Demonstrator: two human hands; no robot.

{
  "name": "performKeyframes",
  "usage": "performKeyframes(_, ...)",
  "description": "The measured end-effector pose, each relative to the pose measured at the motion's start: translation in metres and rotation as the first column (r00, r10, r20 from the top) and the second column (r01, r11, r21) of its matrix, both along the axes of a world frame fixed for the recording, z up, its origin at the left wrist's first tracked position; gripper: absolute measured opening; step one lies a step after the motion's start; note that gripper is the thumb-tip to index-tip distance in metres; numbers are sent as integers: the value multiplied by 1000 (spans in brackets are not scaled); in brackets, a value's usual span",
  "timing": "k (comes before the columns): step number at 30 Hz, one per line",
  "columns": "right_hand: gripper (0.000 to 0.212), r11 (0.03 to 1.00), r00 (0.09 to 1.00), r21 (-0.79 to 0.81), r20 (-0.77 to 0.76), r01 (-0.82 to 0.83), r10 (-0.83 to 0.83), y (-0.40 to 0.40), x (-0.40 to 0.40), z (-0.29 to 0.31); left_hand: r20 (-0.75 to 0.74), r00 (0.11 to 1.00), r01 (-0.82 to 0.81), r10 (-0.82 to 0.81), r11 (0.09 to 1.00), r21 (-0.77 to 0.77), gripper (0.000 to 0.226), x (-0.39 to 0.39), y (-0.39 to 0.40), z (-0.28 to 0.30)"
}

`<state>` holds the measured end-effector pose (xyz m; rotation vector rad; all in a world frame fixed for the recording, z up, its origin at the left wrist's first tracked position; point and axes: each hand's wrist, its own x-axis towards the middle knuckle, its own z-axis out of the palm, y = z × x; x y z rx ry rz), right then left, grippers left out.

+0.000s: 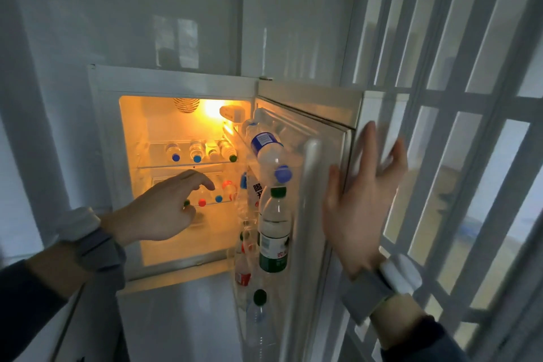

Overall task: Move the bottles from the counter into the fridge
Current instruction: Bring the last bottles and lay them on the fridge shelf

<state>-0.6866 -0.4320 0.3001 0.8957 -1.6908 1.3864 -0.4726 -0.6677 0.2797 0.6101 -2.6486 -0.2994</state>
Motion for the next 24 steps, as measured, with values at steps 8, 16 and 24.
performKeyframes(8, 77, 948, 950, 108, -62, -300, 307, -27, 67, -21, -16, 996, -85, 85, 996, 21, 52, 47, -21, -5)
performKeyframes(16, 62, 820, 794, 246, -220, -517, 567, -104, 115, -42, 0, 976, -218, 218, 973, 77, 52, 105, -53, -10)
performKeyframes(24, 83, 764, 748, 362, -217, -534, 626, -218, 185, -49, -11, 913, -406, 407, 913, 40, 45, 180, -93, -13)
